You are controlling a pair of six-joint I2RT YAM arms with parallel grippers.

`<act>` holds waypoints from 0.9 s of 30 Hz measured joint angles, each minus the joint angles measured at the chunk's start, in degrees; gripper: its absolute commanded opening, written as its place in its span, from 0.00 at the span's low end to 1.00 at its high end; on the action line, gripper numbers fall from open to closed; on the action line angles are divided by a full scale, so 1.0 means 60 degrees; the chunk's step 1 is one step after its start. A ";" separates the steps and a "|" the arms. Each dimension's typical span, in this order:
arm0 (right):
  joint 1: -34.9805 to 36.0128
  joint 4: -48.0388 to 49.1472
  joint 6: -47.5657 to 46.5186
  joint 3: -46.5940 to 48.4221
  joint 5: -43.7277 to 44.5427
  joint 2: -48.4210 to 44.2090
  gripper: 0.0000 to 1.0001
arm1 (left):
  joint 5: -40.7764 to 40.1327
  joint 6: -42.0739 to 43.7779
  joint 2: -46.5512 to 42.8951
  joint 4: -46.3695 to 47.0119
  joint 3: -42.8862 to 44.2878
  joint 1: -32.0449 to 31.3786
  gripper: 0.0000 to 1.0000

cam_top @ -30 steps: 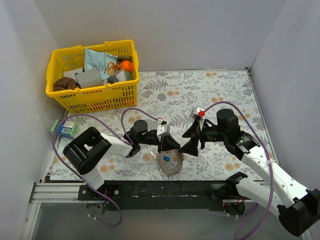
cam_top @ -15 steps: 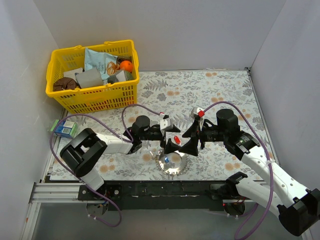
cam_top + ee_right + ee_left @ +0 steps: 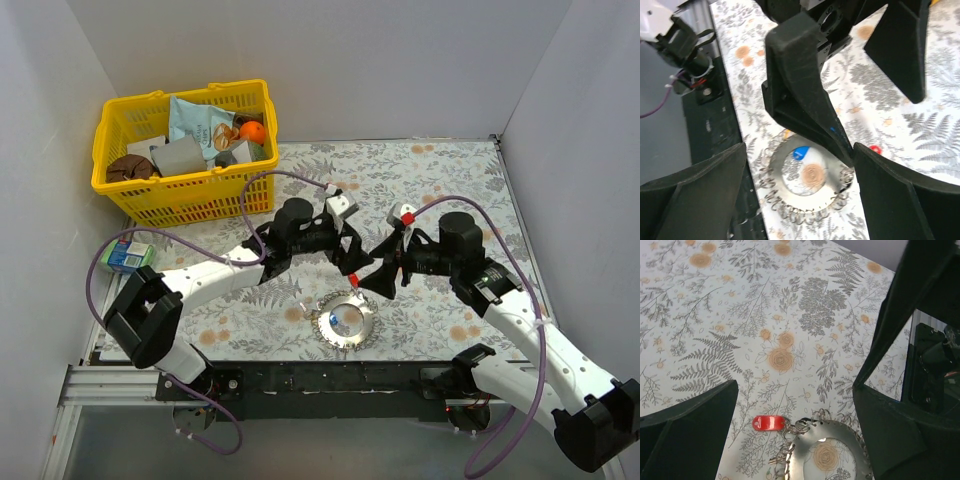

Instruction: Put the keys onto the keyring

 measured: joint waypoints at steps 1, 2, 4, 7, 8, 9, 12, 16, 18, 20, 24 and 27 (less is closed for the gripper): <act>-0.0040 0.0106 -0.0025 0.0004 0.0138 0.0015 0.93 | -0.0211 -0.0226 0.0087 -0.0561 0.0353 0.0000 0.98; -0.0073 0.0211 -0.0066 0.0004 0.0299 0.0044 0.93 | -0.0474 -0.0499 0.0211 -0.1231 0.0794 -0.0011 0.98; -0.0124 0.0346 -0.0113 0.0022 0.0495 0.0138 0.93 | -0.0907 -0.0914 0.0339 -0.1971 0.1217 -0.0022 0.98; -0.0120 0.0444 -0.0142 0.0022 0.0586 0.0361 0.93 | -0.1610 -0.1610 0.0350 -0.2783 0.1428 -0.0098 0.98; -0.0120 0.0444 -0.0142 0.0022 0.0605 0.0419 0.93 | -0.1749 -0.1734 0.0350 -0.2914 0.1453 -0.0109 0.98; -0.0117 0.0448 -0.0142 0.0022 0.0616 0.0466 0.93 | -0.1905 -0.1894 0.0346 -0.3089 0.1475 -0.0113 0.98; 0.0000 0.0251 0.0044 0.0022 0.0372 0.0477 0.94 | -0.3078 -0.2266 0.0328 -0.3493 0.1537 0.0127 0.98; 0.0153 0.0029 0.0168 0.0026 0.0408 0.0481 0.96 | -0.3949 -0.2889 0.0244 -0.3949 0.1869 0.1086 0.98; 0.0149 -0.0117 0.0277 0.0026 0.0685 0.0481 0.96 | -0.3923 -0.3231 0.0149 -0.4226 0.2113 0.1676 0.98; 0.0149 -0.0266 0.0331 0.0036 0.1049 0.0481 0.98 | -0.3858 -0.3519 0.0018 -0.4572 0.2419 0.2262 0.98; 0.0149 -0.0503 0.0408 0.0080 0.1840 0.0477 0.99 | -0.4167 -0.3785 -0.0288 -0.5577 0.3362 0.3209 0.98; 0.0160 -0.0667 0.0619 0.0109 0.2969 0.0306 0.99 | -0.4506 -0.3628 -0.0670 -0.6160 0.4073 0.3391 0.98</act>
